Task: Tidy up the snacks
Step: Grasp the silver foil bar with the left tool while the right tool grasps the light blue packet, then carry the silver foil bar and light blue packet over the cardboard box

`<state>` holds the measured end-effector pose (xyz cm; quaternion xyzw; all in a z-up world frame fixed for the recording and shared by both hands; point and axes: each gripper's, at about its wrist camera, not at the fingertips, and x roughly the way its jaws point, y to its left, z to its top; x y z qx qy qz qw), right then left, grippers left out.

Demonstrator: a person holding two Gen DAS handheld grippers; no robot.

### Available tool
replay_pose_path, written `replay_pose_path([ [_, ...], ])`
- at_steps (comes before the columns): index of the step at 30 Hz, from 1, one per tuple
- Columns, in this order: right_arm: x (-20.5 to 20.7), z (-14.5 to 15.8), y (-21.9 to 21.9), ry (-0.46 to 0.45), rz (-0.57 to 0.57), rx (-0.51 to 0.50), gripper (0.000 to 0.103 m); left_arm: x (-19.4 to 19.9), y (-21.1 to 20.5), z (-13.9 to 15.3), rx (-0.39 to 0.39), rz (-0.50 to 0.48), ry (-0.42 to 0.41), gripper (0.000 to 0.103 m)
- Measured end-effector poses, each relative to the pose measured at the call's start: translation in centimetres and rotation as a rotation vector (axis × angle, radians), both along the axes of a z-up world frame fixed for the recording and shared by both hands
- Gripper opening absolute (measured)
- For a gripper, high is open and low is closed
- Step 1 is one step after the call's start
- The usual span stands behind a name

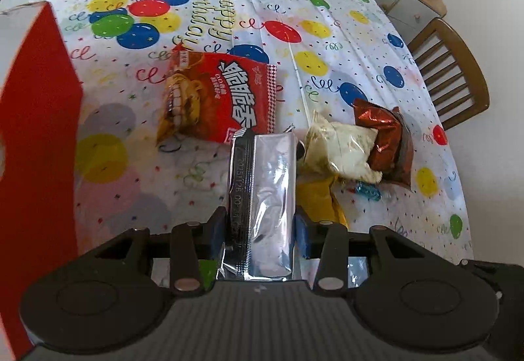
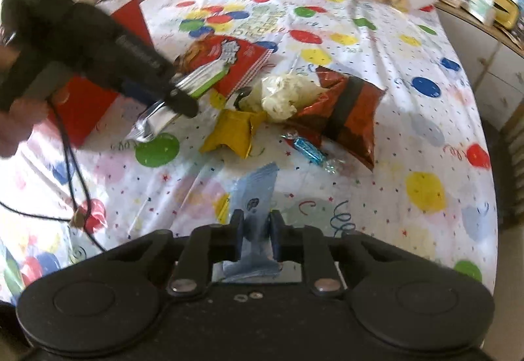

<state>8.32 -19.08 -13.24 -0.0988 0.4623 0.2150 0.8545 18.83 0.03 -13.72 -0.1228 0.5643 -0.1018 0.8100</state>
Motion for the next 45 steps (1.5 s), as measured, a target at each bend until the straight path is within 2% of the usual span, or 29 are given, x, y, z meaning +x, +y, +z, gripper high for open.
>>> replay_pose_path([
  [10, -2.4, 1.2, 0.7, -0.029, -0.083, 0.047, 0.013, -3.9, 1.7, 3.1, 0.018, -0.034, -0.069, 0.041],
  [20, -4.0, 5.6, 4.0, -0.103, -0.109, 0.118, 0.013, -7.2, 4.3, 7.9, 0.066, -0.047, -0.157, 0.041],
  [33, -2.6, 10.2, 11.7, -0.176, -0.060, 0.189, 0.013, -9.1, 11.5, 12.7, 0.112, 0.032, -0.253, 0.041],
  [39, -1.4, 11.0, 16.1, -0.189, -0.013, 0.211, 0.013, -9.2, 15.7, 13.4, 0.152, 0.091, -0.277, 0.041],
  [45, 0.2, 10.9, 20.3, -0.168, 0.019, 0.233, 0.013, -8.7, 19.6, 13.0, 0.185, 0.143, -0.262, 0.041],
])
